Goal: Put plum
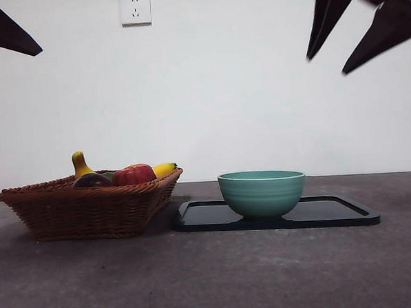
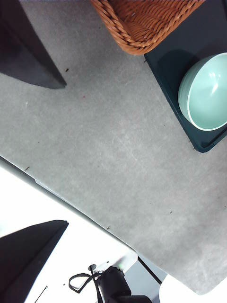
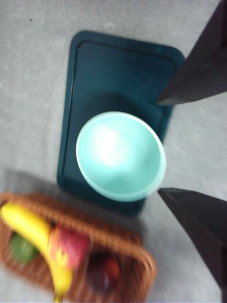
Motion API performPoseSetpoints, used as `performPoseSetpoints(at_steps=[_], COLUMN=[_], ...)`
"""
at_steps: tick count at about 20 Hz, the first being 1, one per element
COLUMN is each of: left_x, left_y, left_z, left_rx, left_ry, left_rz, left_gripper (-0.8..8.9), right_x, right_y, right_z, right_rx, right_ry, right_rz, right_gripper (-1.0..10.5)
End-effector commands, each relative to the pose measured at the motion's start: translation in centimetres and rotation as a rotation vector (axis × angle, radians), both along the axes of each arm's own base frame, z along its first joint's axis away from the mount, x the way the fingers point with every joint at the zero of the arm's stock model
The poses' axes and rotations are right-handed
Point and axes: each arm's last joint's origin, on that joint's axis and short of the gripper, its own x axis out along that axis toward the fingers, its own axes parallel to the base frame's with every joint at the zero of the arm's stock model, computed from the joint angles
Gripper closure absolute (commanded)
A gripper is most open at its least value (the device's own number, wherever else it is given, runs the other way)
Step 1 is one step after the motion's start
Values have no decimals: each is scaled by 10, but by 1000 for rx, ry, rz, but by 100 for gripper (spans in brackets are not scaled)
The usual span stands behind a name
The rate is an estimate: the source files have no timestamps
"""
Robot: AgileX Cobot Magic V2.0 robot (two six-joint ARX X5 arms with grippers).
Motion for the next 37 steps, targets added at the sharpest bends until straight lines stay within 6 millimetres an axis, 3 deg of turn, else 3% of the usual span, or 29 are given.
performPoseSetpoints(at_steps=[1,6,12,17,20,25,29,33,37], left_x=[2,2,2,1,1,1,1,1,1], left_y=[-2,-2,-2,-2,-2,-2,-2,-2,-1], left_z=[5,5,5,5,5,5,4,4,4], left_rx=[-5,-5,-5,-5,-5,-5,-3,-2,-2], left_ry=[-22,-21,-21,-21,-21,-20,-16,-14,-15], left_rz=[-12,-12,-12,-12,-12,-12,-12,-12,-12], left_gripper=[387,387,387,387,387,387,387,387,387], right_x=[27,67,93,99,100,101,102,86,52], right_y=[7,19,27,33,34,34,34,30,19], right_z=[-13,-55,-104,-118,-118,-118,-108,-67,-19], right_rx=[-36,-65,-86,-88,-86,-87,-75,-47,-40], right_ry=[34,107,183,180,168,156,112,22,-43], right_rz=[17,27,29,37,40,39,32,33,46], right_gripper=[668,668,669,700,852,939,939,939,939])
